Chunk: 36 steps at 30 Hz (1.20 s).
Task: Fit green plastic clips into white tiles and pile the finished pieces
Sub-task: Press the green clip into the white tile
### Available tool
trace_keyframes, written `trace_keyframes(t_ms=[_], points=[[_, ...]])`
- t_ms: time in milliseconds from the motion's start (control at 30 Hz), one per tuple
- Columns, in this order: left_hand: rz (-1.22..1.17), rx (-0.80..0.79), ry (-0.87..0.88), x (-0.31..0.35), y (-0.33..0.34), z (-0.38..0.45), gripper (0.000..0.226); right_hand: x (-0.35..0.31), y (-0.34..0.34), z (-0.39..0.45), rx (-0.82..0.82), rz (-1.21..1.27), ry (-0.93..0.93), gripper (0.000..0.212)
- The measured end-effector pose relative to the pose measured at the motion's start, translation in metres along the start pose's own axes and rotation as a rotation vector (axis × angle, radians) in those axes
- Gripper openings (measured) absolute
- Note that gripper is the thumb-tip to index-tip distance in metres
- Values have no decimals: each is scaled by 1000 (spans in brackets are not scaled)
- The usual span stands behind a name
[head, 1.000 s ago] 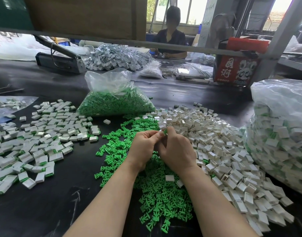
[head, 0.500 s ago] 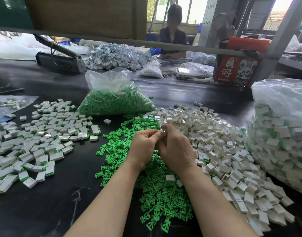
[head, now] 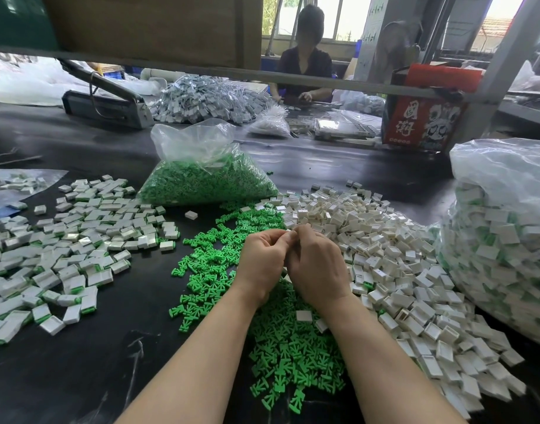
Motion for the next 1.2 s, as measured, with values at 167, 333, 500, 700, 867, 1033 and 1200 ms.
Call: trace_keyframes(t_ms=[167,333,500,700,867,1033,1200], points=[[-155,-27,-42,2,-4,-1,30,2,3,1,13,84,29,35],[-197,-83,3,4,-2,-1,23,9,3,2,18,221,148,32],[-207,-75,12,1,-8,2,29,13,5,8,-48,746,371,39],[-137,-49,29,2,-7,-1,24,13,11,7,-255,1177,477,56],[-61,21,74,6,-8,-1,10,14,7,6,-287,1207,465,61],[-84,67,83,11,-9,-4,12,9,8,4,-347,1213,456,47],[-112,94,40,6,-6,0,16,9,8,5,-315,1181,447,54]])
Point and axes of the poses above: each hand's wrist, its own z-axis towards the middle knuckle, its own y-axis out of the palm, x = y × z, the point moved 3 cm from there along z, towards the middle knuckle, and after that the axes turned 4 degrees about -y, right-handed, at the moved point
